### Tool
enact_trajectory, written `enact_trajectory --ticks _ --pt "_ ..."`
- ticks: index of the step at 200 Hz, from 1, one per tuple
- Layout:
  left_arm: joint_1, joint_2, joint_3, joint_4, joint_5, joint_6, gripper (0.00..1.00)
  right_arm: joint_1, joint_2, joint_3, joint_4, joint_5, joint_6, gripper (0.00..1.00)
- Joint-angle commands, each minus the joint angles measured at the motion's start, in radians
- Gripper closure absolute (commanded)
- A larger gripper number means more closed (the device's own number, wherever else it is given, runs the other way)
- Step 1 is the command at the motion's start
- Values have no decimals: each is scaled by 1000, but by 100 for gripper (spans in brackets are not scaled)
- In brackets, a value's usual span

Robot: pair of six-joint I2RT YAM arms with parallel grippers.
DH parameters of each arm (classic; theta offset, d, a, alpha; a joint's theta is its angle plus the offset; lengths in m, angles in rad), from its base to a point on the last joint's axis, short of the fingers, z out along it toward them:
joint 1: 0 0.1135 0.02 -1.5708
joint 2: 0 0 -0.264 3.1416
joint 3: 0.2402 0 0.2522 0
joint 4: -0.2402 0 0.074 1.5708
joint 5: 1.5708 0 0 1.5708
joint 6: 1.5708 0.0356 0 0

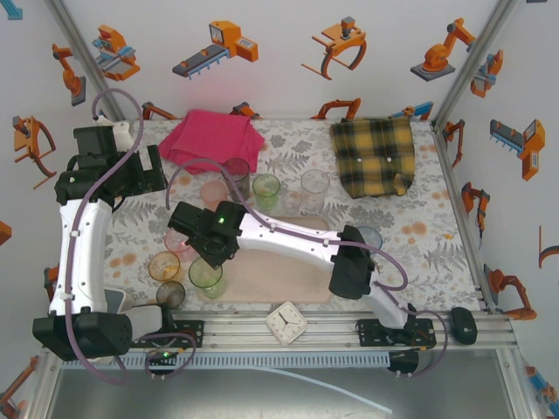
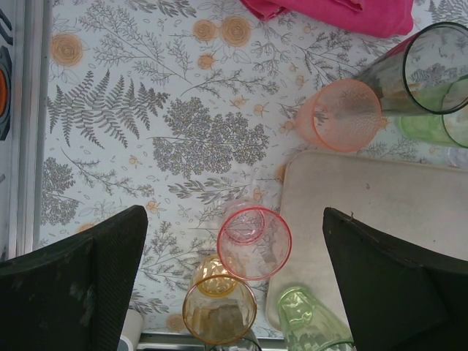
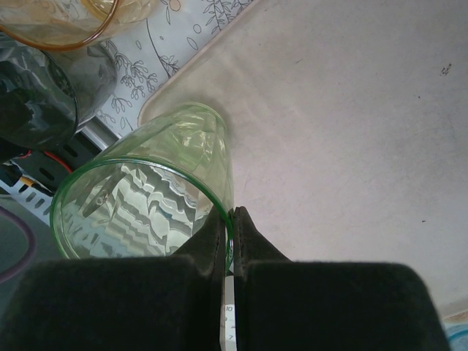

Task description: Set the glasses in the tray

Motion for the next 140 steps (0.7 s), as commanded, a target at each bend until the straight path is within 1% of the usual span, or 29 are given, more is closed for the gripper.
enact_trajectory --ticks 1,54,78,140 --pt "7 -1 21 3 14 -21 3 8 14 25 14 -4 -9 93" --pt "7 -6 21 2 18 -21 3 10 3 3 27 -4 -7 76" --pt "7 -8 21 3 18 -20 3 11 -6 -9 38 -7 -6 71" --pt "8 -3 33 1 11 -11 3 11 -34 -26 48 4 -14 63"
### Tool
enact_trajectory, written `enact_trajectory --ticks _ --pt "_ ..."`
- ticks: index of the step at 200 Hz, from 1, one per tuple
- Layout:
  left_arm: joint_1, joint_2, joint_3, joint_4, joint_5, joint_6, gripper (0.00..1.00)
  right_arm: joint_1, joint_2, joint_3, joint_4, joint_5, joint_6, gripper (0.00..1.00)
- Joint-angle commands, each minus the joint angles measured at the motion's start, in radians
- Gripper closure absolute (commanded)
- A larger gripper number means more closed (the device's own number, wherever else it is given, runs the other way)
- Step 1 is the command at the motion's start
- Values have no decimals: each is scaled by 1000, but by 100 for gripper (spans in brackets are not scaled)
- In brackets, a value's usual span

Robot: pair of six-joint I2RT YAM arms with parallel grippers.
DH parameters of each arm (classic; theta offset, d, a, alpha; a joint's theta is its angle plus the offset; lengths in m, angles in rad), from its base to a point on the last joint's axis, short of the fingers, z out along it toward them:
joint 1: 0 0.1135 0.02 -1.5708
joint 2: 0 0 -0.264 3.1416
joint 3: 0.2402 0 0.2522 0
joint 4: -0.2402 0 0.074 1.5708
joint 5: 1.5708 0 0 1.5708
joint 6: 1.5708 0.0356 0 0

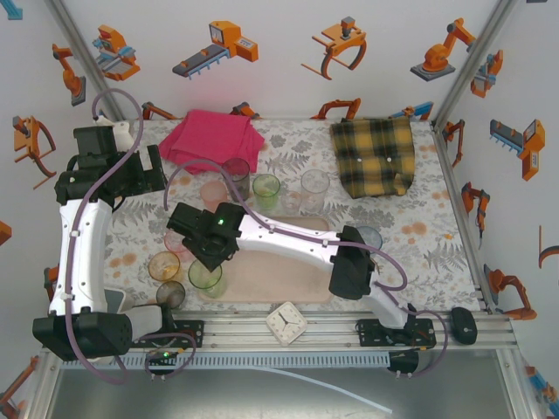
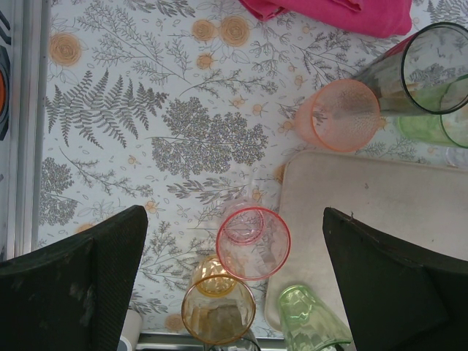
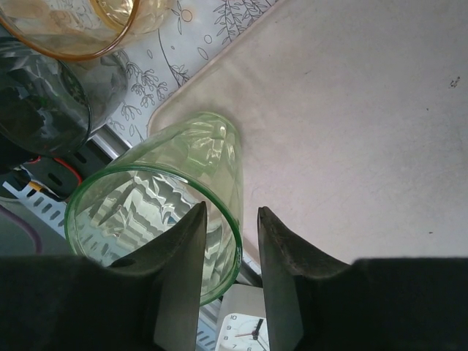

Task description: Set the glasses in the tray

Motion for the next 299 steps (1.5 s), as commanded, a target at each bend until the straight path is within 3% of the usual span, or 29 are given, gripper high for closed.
enact_trajectory --ticks 1,133,191,233,264,299 --pt "7 -3 33 1 11 -9 3 7 -36 -12 9 12 -12 63" --pt "7 -7 43 0 -8 2 3 0 -129 -30 23 1 -50 58" --pt "7 -8 45 0 -25 17 3 -44 -239 -58 8 6 -52 58" --pt "7 -14 41 0 56 62 3 -153 -390 -139 -16 59 -47 58" --pt "3 -16 28 -11 165 96 3 -280 -521 -250 -3 81 -18 58" --pt "-10 -20 14 -25 213 145 3 -454 -643 -389 11 72 29 58"
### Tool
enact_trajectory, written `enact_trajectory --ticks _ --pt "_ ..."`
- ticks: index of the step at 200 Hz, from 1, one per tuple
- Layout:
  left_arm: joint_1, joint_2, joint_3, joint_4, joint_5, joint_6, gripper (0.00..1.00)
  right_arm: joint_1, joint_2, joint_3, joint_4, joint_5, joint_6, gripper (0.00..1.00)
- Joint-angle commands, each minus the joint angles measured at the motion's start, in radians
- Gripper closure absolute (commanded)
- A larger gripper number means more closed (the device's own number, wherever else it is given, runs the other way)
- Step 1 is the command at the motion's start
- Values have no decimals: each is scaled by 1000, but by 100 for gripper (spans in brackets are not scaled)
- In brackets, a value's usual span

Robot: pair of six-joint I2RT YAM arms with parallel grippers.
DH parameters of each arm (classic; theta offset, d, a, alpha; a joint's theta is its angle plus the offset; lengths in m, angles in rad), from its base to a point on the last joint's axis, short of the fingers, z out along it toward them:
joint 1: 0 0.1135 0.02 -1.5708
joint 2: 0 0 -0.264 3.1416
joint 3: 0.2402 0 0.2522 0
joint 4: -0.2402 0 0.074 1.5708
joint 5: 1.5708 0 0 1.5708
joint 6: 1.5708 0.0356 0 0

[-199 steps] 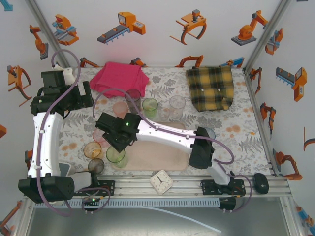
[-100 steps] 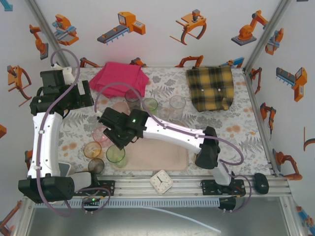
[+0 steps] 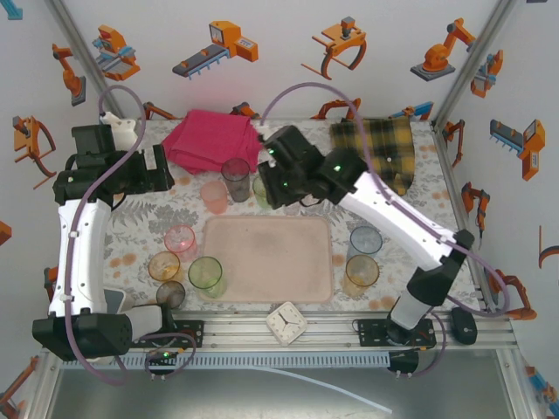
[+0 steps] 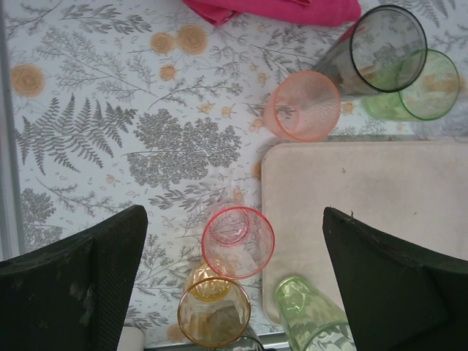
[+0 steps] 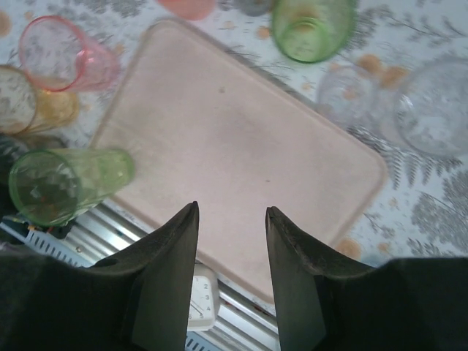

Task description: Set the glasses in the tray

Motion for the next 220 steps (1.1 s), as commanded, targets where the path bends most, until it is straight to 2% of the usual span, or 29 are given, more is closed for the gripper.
enact_trajectory --ticks 1,42,87,144,220 --pt "-10 -20 -5 -20 74 61 3 -87 -65 -83 -2 15 47 58" --pt "-35 -34 -30 -26 83 99 3 -221 -174 -218 48 16 66 58" --pt "-80 -50 -43 -42 79 133 3 -355 -215 -301 95 -20 76 59" --pt "-96 -55 -62 -42 71 132 3 -421 -207 -328 139 -71 62 59" --pt "-100 -85 -111 -5 84 98 3 -443 -142 -314 145 -59 18 59"
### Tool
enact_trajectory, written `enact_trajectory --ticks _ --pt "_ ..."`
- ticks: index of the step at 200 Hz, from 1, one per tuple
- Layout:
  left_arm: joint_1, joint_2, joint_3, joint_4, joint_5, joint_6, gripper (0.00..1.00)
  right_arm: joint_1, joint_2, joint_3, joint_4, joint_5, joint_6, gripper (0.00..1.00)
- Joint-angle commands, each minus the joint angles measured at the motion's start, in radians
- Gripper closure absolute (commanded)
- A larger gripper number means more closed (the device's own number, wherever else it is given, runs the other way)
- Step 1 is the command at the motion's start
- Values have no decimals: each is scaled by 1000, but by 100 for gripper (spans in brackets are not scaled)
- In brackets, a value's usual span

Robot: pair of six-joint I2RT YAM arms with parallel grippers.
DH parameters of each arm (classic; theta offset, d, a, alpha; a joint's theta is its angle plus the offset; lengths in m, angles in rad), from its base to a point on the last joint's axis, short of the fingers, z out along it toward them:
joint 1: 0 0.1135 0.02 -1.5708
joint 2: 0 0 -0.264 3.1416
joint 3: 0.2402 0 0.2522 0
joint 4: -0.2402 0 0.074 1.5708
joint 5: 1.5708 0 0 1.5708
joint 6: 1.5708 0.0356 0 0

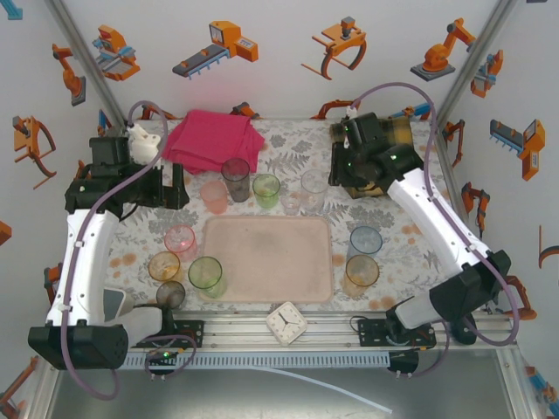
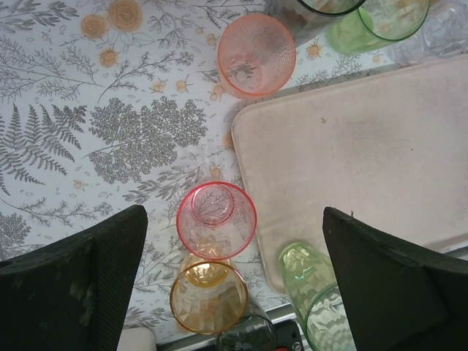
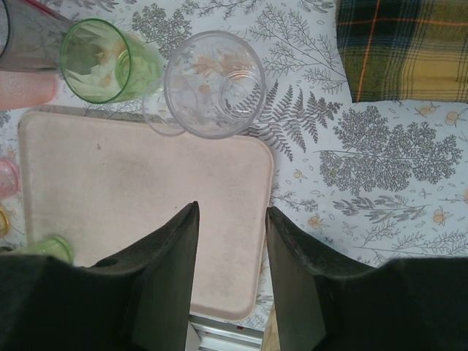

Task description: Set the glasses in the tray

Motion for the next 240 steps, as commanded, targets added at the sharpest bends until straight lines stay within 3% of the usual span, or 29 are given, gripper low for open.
enact_trajectory --ticks 1,141,240 --pt "-7 -19 -6 18 20 -16 3 -14 28 7 16 1 -30 59" --pt "-13 -47 -12 -16 41 -17 3 -37 196 90 31 -66 -72 59" --pt "-5 -43 -19 -3 53 -28 3 -52 307 119 40 -37 -100 61"
